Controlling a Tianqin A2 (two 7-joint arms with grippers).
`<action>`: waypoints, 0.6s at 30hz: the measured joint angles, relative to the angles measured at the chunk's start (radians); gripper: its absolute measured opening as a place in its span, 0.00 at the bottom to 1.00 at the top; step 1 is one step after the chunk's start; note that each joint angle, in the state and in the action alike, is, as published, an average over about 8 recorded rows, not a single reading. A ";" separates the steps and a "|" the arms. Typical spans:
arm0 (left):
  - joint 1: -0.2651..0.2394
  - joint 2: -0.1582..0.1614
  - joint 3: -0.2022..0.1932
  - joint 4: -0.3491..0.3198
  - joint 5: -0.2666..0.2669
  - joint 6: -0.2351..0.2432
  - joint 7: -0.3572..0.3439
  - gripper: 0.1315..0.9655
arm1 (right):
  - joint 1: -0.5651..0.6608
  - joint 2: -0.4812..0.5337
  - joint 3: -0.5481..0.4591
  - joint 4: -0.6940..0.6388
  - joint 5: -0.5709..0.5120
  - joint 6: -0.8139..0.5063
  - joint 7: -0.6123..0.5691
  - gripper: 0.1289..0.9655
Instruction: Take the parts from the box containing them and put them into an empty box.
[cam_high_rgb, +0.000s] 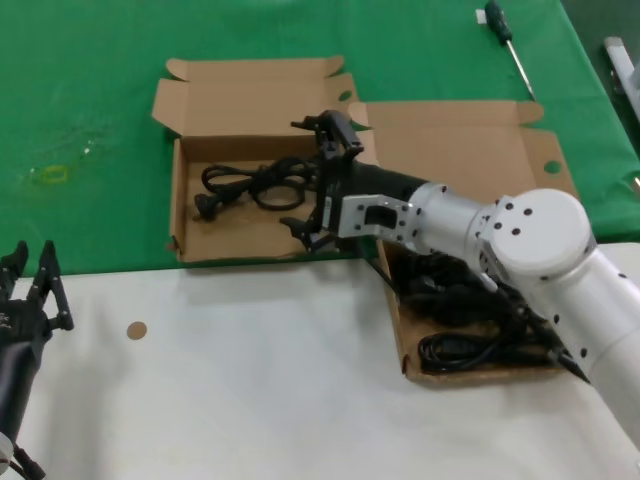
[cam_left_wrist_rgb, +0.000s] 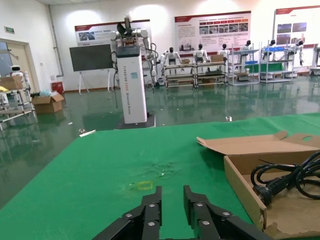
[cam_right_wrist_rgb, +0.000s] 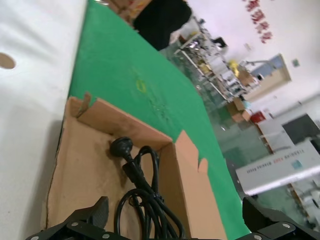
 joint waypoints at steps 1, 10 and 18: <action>0.000 0.000 0.000 0.000 0.000 0.000 0.000 0.10 | -0.010 0.001 0.005 0.008 0.004 0.006 0.008 0.93; 0.000 0.000 0.000 0.000 0.000 0.000 0.000 0.19 | -0.108 0.010 0.057 0.088 0.044 0.068 0.089 0.99; 0.000 0.000 0.000 0.000 0.000 0.000 0.000 0.37 | -0.198 0.019 0.104 0.161 0.080 0.125 0.163 1.00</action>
